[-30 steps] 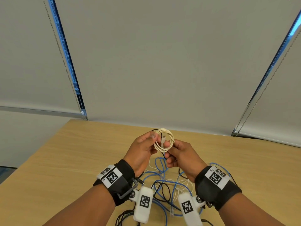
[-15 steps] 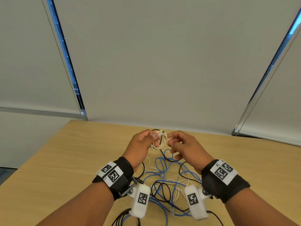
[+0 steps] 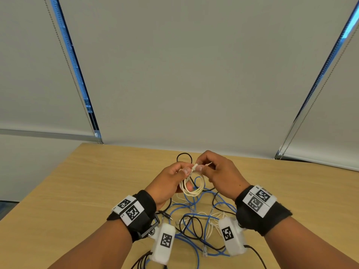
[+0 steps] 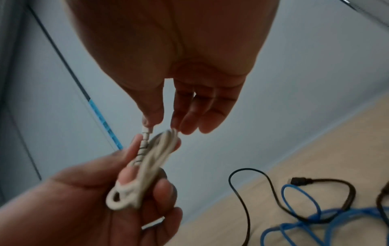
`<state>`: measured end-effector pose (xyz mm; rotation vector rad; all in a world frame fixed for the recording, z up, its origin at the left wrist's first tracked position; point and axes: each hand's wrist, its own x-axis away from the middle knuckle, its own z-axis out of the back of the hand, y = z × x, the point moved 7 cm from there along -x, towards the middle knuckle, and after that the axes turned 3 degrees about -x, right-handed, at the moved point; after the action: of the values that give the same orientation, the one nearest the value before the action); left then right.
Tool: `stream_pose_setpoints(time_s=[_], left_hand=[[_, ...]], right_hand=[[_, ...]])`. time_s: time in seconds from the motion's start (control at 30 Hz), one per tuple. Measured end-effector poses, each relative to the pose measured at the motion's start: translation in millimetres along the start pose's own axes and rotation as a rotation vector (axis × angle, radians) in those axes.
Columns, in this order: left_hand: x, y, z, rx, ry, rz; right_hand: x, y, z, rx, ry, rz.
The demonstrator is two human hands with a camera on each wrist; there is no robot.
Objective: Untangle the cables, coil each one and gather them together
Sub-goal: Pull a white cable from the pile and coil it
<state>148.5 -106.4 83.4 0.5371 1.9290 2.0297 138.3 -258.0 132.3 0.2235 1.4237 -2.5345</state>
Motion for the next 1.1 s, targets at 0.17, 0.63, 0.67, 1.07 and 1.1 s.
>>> stream_pose_setpoints(time_s=[0.17,0.63,0.67,1.07,1.1], left_hand=[[0.2,1.7,0.8,-0.003,0.003,-0.013],[-0.9,7.3,21.0,-0.418,0.24,-0.18],[0.0,7.9,22.4,-0.523,0.262,-0.202],[3.0,-28.7,25.0,-0.299,0.099,0.018],[3.3,-35.2,26.0,-0.259,0.086,0.054]], right_hand=[[3.2,11.5,-5.1,-0.177,0.042,-0.108],[9.5,21.2,-25.5,-0.446,-0.086,-0.274],[10.1,22.8,-27.4,-0.444,-0.089,-0.281],[17.2,36.9,-43.1,-0.195,-0.118,-0.204],[18.1,37.6,-46.0,-0.197,-0.129,-0.206]])
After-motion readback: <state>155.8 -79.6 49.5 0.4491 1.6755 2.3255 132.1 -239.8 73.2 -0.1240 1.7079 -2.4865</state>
